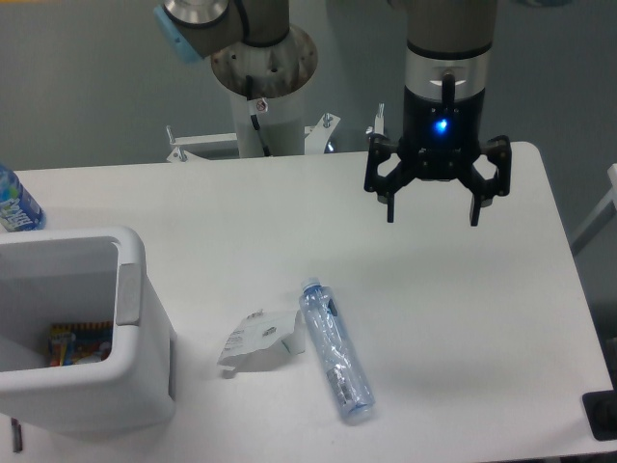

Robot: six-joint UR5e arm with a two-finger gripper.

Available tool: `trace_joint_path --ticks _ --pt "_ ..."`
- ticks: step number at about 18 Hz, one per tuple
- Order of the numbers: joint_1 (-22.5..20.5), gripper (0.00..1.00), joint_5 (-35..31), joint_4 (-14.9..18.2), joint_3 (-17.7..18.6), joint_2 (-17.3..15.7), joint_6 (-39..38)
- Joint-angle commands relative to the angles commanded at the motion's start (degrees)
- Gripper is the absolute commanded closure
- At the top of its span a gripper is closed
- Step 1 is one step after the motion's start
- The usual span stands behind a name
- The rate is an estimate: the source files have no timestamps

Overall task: Place the trash in the trash can
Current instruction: 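Move the gripper down toward the crumpled clear plastic bag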

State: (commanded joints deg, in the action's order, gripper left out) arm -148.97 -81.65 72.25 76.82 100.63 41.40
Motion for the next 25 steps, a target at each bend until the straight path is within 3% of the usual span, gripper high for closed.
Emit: trace_joint_path --ticks 6,12,16,21,25 --pt "-0.5 0.00 0.0 -0.6 -0.2 -0.1 0.4" --pt "0.0 0.00 0.0 -3.7 1.0 0.7 -0.4" --pt "0.1 0.00 0.0 -4.4 4.4 0.6 -0.3" --pt "1.9 0.00 0.1 -11.0 10.3 0.6 -0.2" --pt "4.8 0.00 0.0 -12.7 12.9 2.5 5.4"
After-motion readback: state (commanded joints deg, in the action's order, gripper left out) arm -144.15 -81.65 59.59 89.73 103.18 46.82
